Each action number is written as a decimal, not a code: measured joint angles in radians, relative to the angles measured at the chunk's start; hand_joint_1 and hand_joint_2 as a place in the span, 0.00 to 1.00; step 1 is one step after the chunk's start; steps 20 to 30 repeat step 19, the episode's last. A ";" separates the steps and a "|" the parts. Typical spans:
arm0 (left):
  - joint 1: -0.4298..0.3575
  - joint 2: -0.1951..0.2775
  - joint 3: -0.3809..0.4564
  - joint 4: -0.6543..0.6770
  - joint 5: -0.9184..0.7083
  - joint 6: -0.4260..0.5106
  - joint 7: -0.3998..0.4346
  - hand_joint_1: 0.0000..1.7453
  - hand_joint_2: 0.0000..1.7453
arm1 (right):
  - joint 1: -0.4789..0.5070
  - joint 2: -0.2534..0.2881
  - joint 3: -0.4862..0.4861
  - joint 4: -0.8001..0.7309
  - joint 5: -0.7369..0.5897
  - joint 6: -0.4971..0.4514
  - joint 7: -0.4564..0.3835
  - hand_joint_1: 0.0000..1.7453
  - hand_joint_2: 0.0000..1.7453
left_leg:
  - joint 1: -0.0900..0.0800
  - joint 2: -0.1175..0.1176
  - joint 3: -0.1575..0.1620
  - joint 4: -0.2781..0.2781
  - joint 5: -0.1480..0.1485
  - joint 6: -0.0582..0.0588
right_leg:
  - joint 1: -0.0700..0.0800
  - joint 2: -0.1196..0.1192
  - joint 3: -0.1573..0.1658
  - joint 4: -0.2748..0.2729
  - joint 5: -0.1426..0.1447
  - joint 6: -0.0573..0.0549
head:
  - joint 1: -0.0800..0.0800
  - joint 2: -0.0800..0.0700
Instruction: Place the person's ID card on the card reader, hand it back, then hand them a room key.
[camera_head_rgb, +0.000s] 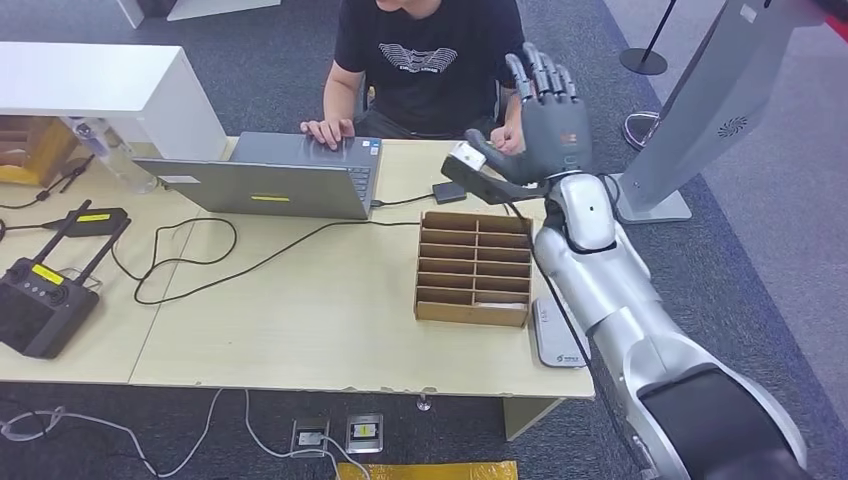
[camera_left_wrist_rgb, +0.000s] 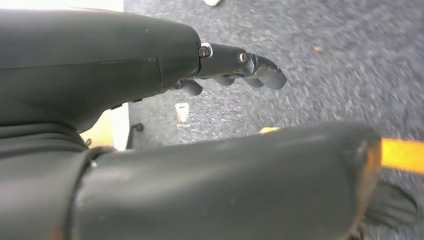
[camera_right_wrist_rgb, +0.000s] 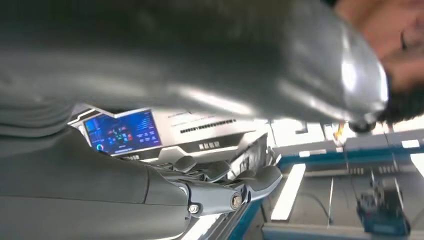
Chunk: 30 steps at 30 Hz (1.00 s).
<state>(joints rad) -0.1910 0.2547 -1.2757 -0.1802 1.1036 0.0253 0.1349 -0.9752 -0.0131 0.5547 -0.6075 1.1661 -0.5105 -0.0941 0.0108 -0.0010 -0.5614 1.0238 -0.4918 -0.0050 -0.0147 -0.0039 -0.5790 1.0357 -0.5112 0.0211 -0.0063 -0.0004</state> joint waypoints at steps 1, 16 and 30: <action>0.001 0.005 0.000 0.000 -0.005 -0.011 -0.013 0.00 0.00 | -0.004 -0.022 -0.018 0.002 -0.038 -0.007 -0.022 0.00 0.00 | 0.000 -0.001 0.000 0.000 0.000 0.000 | 0.000 -0.001 0.000 0.000 0.000 0.000 | 0.000 0.000; 0.020 -0.004 0.000 -0.006 0.005 0.088 -0.080 0.00 0.00 | 0.122 -0.627 -0.341 0.177 -0.616 0.215 -0.065 0.00 0.00 | -0.001 -0.007 -0.002 0.001 -0.004 0.006 | -0.001 -0.008 0.003 -0.009 0.000 0.002 | 0.000 0.000; 0.018 -0.005 0.000 -0.006 0.012 0.092 -0.080 0.00 0.00 | 0.187 -0.699 -0.389 0.206 -0.666 0.228 -0.045 0.00 0.00 | -0.001 -0.005 -0.002 0.000 -0.005 0.006 | 0.000 -0.007 0.003 -0.009 -0.001 0.002 | -0.001 0.000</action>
